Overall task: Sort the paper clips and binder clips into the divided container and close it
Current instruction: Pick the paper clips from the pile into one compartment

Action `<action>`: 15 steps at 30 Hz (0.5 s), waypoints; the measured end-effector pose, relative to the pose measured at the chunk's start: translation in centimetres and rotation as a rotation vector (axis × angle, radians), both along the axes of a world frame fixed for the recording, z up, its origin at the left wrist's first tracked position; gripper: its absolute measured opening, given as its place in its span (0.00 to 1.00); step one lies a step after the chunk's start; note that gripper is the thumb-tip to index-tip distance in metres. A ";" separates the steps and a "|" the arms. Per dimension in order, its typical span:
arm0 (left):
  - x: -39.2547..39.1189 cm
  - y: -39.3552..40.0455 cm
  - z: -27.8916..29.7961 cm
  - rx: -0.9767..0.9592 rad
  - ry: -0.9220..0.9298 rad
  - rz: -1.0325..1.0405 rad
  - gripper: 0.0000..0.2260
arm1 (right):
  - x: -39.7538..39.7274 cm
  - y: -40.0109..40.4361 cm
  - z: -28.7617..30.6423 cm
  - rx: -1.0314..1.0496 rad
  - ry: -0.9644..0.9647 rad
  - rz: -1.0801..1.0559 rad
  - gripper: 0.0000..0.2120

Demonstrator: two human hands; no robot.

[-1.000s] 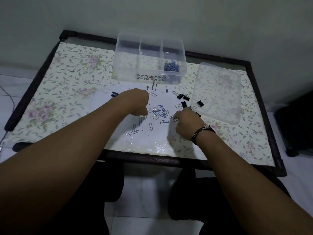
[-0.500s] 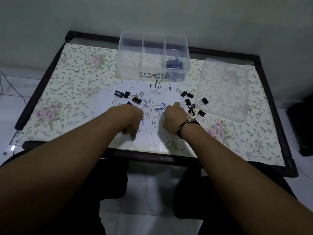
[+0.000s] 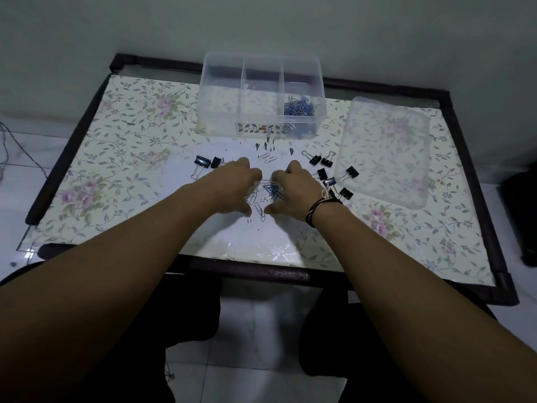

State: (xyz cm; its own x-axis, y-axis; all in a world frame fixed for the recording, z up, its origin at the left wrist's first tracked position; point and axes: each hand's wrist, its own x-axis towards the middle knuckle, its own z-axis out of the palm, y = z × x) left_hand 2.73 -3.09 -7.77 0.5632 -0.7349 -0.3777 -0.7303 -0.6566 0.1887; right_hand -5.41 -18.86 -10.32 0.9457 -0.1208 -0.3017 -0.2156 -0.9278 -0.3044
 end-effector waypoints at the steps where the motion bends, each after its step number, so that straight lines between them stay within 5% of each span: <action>1: 0.0 0.0 -0.2 -0.013 -0.004 0.006 0.32 | 0.2 0.0 0.0 0.011 -0.011 0.007 0.33; 9: 0.6 -0.7 -2.0 -0.189 -0.073 0.096 0.12 | 0.8 0.4 -0.1 -0.017 -0.133 0.097 0.11; 15: 1.3 -1.5 -2.1 -0.233 -0.030 0.100 0.05 | 1.0 0.1 -0.1 -0.050 -0.150 0.123 0.08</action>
